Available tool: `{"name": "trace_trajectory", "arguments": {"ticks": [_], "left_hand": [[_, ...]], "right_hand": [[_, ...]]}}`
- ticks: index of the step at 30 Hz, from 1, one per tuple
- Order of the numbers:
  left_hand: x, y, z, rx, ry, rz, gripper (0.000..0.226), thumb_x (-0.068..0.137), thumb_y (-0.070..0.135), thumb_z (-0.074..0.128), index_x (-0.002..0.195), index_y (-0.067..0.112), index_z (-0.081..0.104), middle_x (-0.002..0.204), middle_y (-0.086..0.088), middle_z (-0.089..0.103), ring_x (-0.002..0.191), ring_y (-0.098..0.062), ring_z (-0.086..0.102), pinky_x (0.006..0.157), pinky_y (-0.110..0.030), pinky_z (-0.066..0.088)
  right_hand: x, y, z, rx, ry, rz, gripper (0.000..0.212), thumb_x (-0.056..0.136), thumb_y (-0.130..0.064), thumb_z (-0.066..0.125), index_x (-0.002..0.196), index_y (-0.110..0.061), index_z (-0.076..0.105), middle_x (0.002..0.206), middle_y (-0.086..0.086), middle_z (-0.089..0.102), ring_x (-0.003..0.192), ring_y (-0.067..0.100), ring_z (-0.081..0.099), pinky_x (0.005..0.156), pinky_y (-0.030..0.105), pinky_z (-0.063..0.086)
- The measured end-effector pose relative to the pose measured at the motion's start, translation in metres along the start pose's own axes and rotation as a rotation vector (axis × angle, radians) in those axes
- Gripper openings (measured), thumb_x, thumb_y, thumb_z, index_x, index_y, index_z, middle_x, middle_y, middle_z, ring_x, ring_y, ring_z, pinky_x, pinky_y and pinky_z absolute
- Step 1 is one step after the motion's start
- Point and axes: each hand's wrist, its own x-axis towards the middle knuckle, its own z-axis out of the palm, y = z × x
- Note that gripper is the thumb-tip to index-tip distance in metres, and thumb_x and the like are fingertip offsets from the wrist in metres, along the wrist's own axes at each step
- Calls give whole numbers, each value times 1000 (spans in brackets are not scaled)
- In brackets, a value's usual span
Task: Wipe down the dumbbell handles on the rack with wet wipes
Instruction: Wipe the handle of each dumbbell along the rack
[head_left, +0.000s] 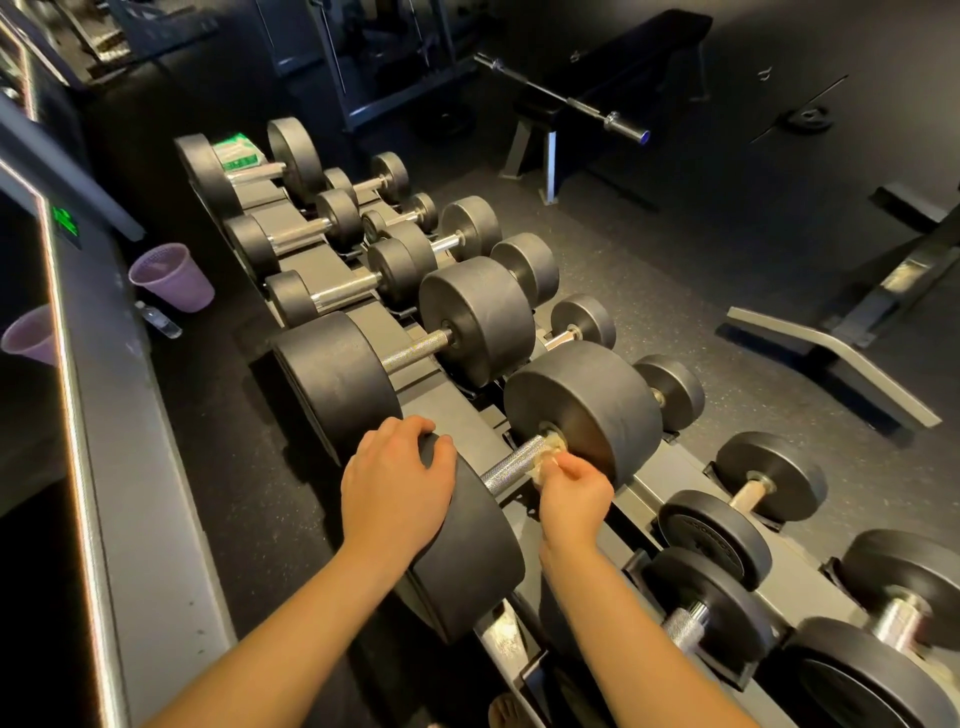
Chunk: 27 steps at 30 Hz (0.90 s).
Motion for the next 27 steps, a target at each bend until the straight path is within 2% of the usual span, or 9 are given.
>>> {"name": "trace_trajectory", "arguments": {"ticks": [3,5,7,13,17,19,22,24,27], "left_hand": [[0,-1,0,-2,-2,-2,36,101,45,51,128,27,65,119,10,64,108,-8,54,88,-30,42],[1,-1,0,-14,1,-12,35,101,45,51,127,27,65,120,11,64,108,-6,53,88,-29,40],[1,0,0,-16,-1,-15,35,101,45,52,127,27,66,120,11,64,108,-6,53,89,-30,43],[0,-1,0,-38,11,-18,36,100,46,52,127,26,66,119,9,65,109,-9,56,94,-35,48],[-1,0,0,-29,19,-15,36,100,45,52,127,26,66,119,10,65,109,-8,56,92,-33,47],[-1,1,0,-28,18,-17,36,100,45,52,127,26,66,118,10,65,109,-9,56,92,-34,48],[-1,1,-1,-23,13,-12,36,99,44,52,126,26,67,118,9,66,109,-11,57,91,-37,50],[-1,2,-1,-26,12,-12,36,100,44,52,126,25,67,118,9,66,109,-12,57,90,-37,49],[0,1,0,-16,11,-13,36,100,45,52,126,26,67,118,9,66,109,-12,57,90,-37,49]], "right_hand": [[7,-3,7,533,-44,402,20,96,10,54,101,-1,70,89,12,68,84,26,67,93,44,56],[13,-3,12,732,-138,537,29,99,10,45,120,3,64,97,17,68,89,29,67,101,46,51],[19,-2,18,834,-212,594,31,101,7,39,123,3,61,101,20,68,91,31,67,105,47,48],[26,-3,30,925,-248,677,36,105,-10,28,112,-6,64,86,12,69,81,24,65,80,43,53],[14,-7,20,767,-176,629,18,101,-1,44,99,0,63,92,16,68,85,29,68,90,44,57],[1,-8,15,649,-88,563,11,97,3,57,98,-4,66,94,15,70,87,27,70,94,43,57],[-11,-3,10,416,-26,333,12,93,-3,69,100,-12,73,93,8,73,85,20,72,84,35,60],[-17,-3,7,171,-16,59,8,92,-16,75,97,-20,71,95,3,72,85,16,70,78,33,59],[-19,-8,8,-291,-103,-430,12,96,-24,69,107,-18,71,108,-5,62,92,7,61,84,23,51]]}}
